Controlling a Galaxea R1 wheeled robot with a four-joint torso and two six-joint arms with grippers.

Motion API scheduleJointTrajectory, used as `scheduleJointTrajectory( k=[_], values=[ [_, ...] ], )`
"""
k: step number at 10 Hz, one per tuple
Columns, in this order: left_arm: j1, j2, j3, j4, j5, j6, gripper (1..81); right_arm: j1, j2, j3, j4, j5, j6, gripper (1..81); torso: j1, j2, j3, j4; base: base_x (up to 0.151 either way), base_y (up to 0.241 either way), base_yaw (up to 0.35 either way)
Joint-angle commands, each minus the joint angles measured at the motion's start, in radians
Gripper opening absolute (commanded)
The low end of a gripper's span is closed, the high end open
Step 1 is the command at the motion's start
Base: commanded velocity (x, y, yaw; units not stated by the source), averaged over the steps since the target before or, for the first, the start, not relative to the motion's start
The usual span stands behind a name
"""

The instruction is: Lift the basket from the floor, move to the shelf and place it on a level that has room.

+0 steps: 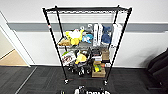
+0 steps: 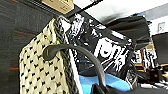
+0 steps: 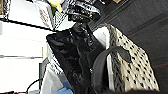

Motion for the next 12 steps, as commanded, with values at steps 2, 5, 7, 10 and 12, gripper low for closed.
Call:
scheduleJointTrajectory(
  k=[2,5,7,10,12],
  values=[
    [-0.105,-0.099,0.168,-0.020,0.068,0.006,1.0,0.061,-0.074,0.148,-0.013,-0.022,0.004,1.0,-0.084,0.130,0.087,0.000,0.000,0.000,0.000],
    [-0.081,-0.139,0.210,-0.014,0.071,0.012,1.0,0.024,-0.109,0.211,-0.037,0.011,0.004,1.0,-0.151,0.232,0.146,0.000,0.000,0.000,0.000],
    [-0.064,-0.146,0.211,-0.014,0.073,0.027,1.0,0.011,-0.146,0.261,-0.047,0.036,0.004,1.0,-0.196,0.299,0.119,0.000,0.000,0.000,0.000],
    [-0.056,-0.144,0.220,-0.013,0.076,0.030,1.0,-0.005,-0.175,0.315,-0.065,0.076,0.004,1.0,-0.264,0.402,0.129,0.000,0.000,0.000,0.000],
    [-0.056,-0.141,0.229,-0.013,0.068,0.037,1.0,-0.002,-0.162,0.311,-0.066,0.090,0.006,1.0,-0.307,0.468,0.130,0.000,0.000,0.000,0.000]
  ],
)
